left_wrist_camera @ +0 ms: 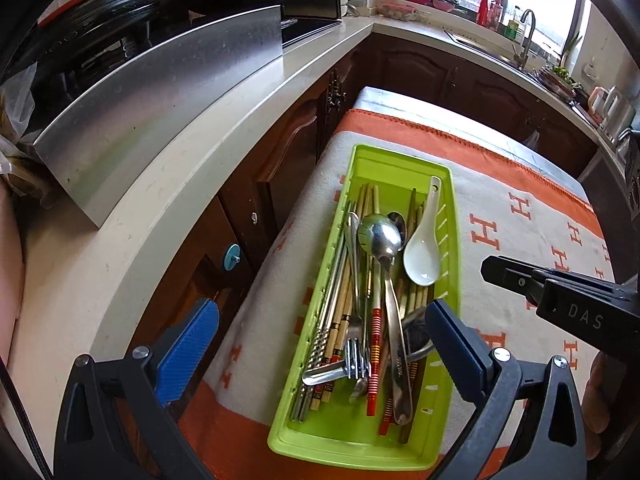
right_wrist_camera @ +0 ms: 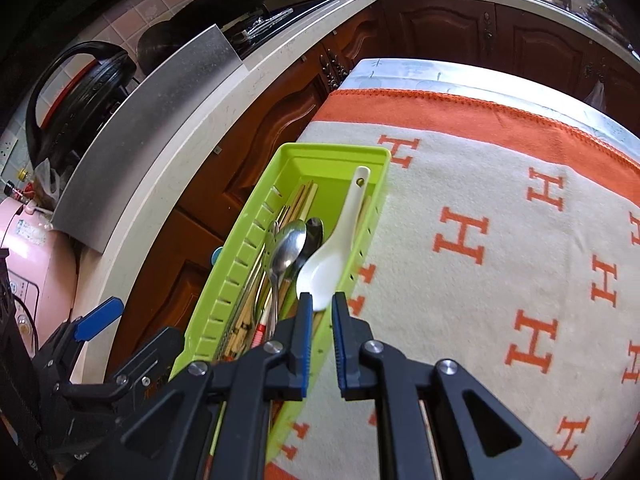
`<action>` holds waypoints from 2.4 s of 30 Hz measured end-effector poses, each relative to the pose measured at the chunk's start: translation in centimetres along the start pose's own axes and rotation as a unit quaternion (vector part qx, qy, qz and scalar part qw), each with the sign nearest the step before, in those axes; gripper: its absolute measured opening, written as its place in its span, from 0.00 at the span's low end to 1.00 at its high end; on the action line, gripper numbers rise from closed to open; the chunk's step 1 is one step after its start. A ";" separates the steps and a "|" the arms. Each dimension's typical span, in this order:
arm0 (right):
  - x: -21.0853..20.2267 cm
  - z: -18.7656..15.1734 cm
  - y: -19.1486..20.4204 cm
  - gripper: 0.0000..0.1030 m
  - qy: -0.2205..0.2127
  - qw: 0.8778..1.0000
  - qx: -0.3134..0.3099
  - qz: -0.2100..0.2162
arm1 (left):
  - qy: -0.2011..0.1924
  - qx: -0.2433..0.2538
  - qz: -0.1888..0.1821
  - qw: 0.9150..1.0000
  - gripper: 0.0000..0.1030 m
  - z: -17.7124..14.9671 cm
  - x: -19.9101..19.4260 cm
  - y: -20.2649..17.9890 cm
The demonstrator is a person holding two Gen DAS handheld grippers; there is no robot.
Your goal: Organize utensils
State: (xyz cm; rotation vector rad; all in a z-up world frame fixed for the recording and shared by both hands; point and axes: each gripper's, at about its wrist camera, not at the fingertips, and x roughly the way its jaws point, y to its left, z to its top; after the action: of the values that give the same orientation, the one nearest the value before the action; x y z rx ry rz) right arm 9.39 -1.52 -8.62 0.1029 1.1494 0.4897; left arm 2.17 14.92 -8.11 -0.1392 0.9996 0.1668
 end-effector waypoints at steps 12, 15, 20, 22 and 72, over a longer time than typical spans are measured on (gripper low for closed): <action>-6.7 -5.3 -3.4 0.25 -0.048 0.998 0.019 -0.026 | -0.008 0.050 -0.048 0.998 0.99 -2.3 -3.2 -5.6; -8.4 -6.8 -4.5 0.26 -0.058 0.997 0.030 -0.033 | -0.007 0.059 -0.062 0.996 0.99 -2.6 -3.8 -7.0; -11.4 -9.1 -6.6 0.27 -0.072 0.994 0.061 -0.053 | -0.019 0.088 -0.072 0.993 0.99 -2.9 -5.4 -9.8; -12.7 -9.8 -7.5 0.28 -0.078 0.993 0.077 -0.053 | -0.022 0.098 -0.077 0.992 0.99 -2.7 -6.2 -11.0; -20.5 -15.0 -10.2 0.45 -0.167 0.973 0.119 -0.108 | -0.051 0.133 -0.087 0.986 0.99 -4.8 -11.0 -18.0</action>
State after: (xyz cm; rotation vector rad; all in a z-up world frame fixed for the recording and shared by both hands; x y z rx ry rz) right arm -7.23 -21.79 -0.73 0.2568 0.8704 0.1314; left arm -3.95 -4.45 -0.61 0.0276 0.8944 -0.1185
